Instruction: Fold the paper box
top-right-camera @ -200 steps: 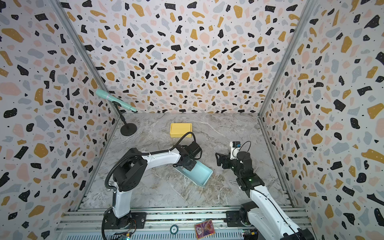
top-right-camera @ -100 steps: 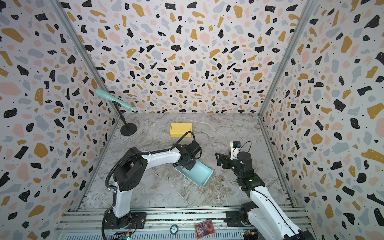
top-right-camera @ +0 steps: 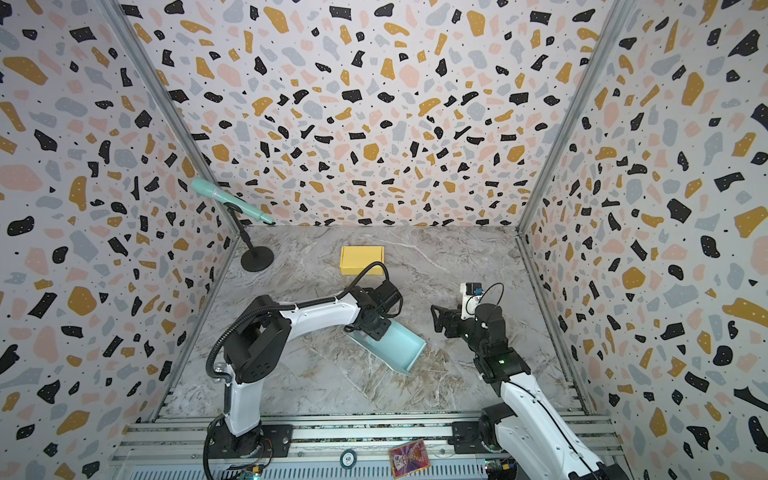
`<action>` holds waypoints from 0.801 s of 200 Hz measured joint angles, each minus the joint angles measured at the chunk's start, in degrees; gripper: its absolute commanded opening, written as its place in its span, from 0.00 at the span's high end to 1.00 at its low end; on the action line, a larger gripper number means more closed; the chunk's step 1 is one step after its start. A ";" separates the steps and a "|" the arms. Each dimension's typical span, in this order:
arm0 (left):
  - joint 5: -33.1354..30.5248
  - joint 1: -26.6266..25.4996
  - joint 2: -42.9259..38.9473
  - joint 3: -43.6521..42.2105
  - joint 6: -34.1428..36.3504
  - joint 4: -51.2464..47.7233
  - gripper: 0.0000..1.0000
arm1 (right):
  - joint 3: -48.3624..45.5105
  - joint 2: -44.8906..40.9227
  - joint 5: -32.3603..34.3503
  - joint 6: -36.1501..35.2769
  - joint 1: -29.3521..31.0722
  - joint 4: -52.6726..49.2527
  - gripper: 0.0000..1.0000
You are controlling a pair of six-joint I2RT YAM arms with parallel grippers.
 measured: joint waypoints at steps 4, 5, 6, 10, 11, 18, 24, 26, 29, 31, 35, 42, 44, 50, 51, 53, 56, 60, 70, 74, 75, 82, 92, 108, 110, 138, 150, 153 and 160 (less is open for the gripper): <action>0.07 0.00 -0.17 0.20 -0.04 -0.09 0.49 | 0.00 0.00 -0.02 0.02 0.00 0.02 0.08; 0.07 0.00 -0.26 0.26 -0.09 -0.09 0.49 | 0.00 0.02 -0.02 0.02 0.00 0.02 0.09; 0.07 0.00 -0.31 0.31 -0.09 -0.09 0.49 | 0.00 0.02 -0.02 0.02 0.00 0.00 0.09; 0.07 -0.02 -0.59 0.50 -0.22 -0.13 0.49 | 0.00 0.07 -0.04 0.02 0.00 0.00 0.09; 0.09 0.00 -0.63 0.55 -0.24 -0.13 0.49 | 0.00 0.09 -0.07 0.02 0.00 0.00 0.09; 0.09 0.00 -1.18 1.09 -0.46 -0.37 0.49 | 0.00 0.17 -0.09 0.02 0.00 0.02 0.08; 0.09 0.00 -1.64 1.49 -0.59 -0.46 0.49 | 0.00 0.24 -0.15 0.02 0.00 0.02 0.09; 0.11 0.00 -1.84 1.64 -0.70 -0.52 0.49 | 0.00 0.26 -0.17 0.02 0.00 0.02 0.09; 0.11 0.00 -2.03 1.84 -0.72 -0.59 0.49 | 0.00 0.33 -0.20 0.02 0.00 0.04 0.09; 0.09 0.00 -2.14 2.01 -0.83 -0.66 0.49 | 0.00 0.37 -0.22 0.02 0.00 0.04 0.09; 0.09 0.00 -2.51 2.29 -0.92 -0.72 0.48 | 0.00 0.44 -0.22 0.02 0.00 0.07 0.09; 0.07 0.00 -3.06 2.82 -1.09 -0.90 0.48 | 0.00 0.57 -0.26 0.11 0.00 0.07 0.09; 0.07 0.00 -3.19 3.02 -1.11 -0.98 0.48 | 0.00 0.59 -0.28 0.13 0.00 0.07 0.09; 0.04 0.00 -3.67 3.37 -1.29 -1.20 0.48 | 0.00 0.61 -0.31 0.17 0.00 0.07 0.09; 0.02 0.00 -3.78 3.48 -1.31 -1.27 0.48 | 0.00 0.61 -0.31 0.17 0.00 0.07 0.09; 0.00 0.00 -4.00 3.65 -1.38 -1.44 0.48 | 0.00 0.61 -0.33 0.17 0.00 0.07 0.09; -0.07 0.00 -4.20 3.87 -1.46 -1.70 0.47 | 0.00 0.61 -0.35 0.17 0.00 0.07 0.09; -0.17 0.00 -4.70 4.11 -1.62 -2.03 0.47 | 0.00 0.61 -0.37 0.17 0.00 0.09 0.09; -0.52 0.00 -5.88 4.72 -2.12 -3.04 0.45 | -0.07 0.61 -0.39 0.20 0.00 0.35 0.09; -0.68 0.00 -6.47 4.92 -2.43 -3.43 0.45 | -0.17 0.61 -0.42 0.22 0.00 0.52 0.09; -0.74 0.00 -6.64 4.96 -2.40 -3.52 0.45 | -0.22 0.61 -0.42 0.24 0.00 0.57 0.09; -1.07 -0.02 -7.85 5.29 -2.93 -4.39 0.44 | -0.50 0.61 -0.44 0.31 0.00 0.96 0.09; -1.57 -0.04 -9.79 5.70 -3.65 -5.70 0.43 | -1.01 0.81 -0.55 0.37 0.00 1.53 0.09; -2.89 -0.37 -13.53 5.79 -5.29 -7.91 0.40 | -1.44 1.92 -1.16 0.42 0.00 2.08 0.09; -3.17 -0.46 -14.01 5.79 -5.60 -8.26 0.39 | -1.44 2.12 -1.25 0.42 0.00 2.12 0.09; -5.38 -1.77 -21.77 4.85 -10.54 -12.17 0.35 | -1.49 4.00 -2.14 0.39 -0.02 3.23 0.09; -5.77 -2.12 -26.25 2.69 -13.49 -12.74 0.33 | -1.49 4.48 -2.62 0.39 0.00 3.93 0.09; -5.75 -2.27 -27.41 1.99 -14.62 -12.76 0.33 | -1.49 4.59 -2.75 0.39 0.00 4.15 0.09; -5.68 -2.49 -30.16 0.02 -16.41 -12.72 0.31 | -1.49 4.87 -3.04 0.42 0.00 4.68 0.09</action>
